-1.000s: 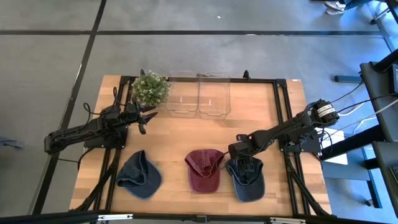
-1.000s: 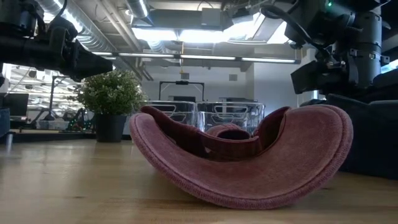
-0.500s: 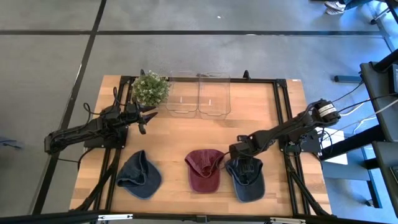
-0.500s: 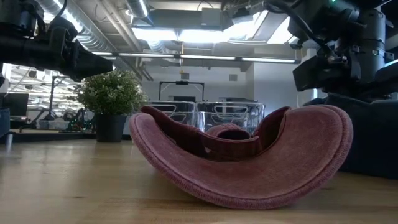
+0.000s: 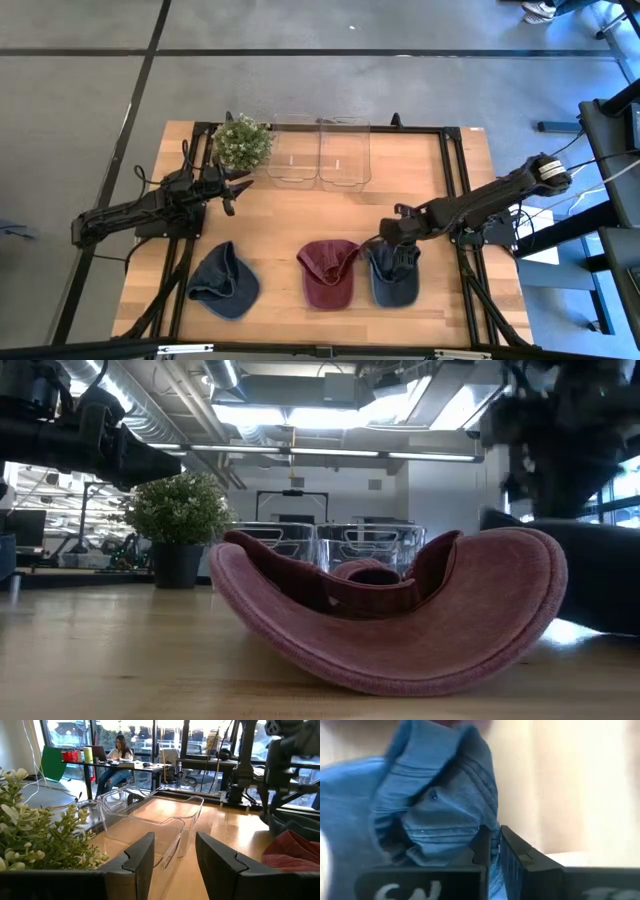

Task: Pick & Place hat
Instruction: Put the right black cap into the left transparent bin

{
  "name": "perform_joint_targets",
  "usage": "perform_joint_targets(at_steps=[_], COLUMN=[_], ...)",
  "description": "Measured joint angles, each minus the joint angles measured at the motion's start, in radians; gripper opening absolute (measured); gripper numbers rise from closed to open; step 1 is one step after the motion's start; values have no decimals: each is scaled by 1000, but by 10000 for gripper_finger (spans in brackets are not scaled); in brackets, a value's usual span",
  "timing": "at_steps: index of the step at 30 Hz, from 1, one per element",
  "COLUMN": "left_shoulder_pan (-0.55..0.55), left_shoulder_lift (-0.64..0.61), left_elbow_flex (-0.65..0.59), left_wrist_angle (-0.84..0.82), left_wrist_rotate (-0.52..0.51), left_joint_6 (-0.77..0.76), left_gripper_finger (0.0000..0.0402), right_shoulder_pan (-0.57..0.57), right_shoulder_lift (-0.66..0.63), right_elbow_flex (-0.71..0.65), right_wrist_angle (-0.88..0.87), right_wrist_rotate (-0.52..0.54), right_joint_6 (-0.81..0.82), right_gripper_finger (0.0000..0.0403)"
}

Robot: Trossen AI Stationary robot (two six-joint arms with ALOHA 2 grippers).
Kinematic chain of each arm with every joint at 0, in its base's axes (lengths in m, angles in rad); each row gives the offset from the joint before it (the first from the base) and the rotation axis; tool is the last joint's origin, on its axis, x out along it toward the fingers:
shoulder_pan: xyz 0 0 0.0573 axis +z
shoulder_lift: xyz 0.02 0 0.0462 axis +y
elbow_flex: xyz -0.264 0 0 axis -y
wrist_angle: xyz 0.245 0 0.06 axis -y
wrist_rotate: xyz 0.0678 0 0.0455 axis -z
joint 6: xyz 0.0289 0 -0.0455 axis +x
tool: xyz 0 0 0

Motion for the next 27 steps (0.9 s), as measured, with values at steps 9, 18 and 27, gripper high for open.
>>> perform_joint_targets(at_steps=[9, 18, 27], left_shoulder_pan=[0, 0, 0], left_shoulder_lift=[0, 0, 6], left_elbow_flex=[0, 0, 22], left_wrist_angle=[5, 158, 278], left_wrist_rotate=[1, 9, 331], left_joint_6=[-11, -279, -553], left_gripper_finger=[139, 139, 139], right_shoulder_pan=[0, -2, -82], right_shoulder_lift=[-139, -147, -146], right_elbow_flex=[207, 502, 583], right_wrist_angle=[-121, -106, 162], right_wrist_rotate=[359, 648, 508], right_joint_6=[-88, -531, -939], right_gripper_finger=[25, 25, 25])
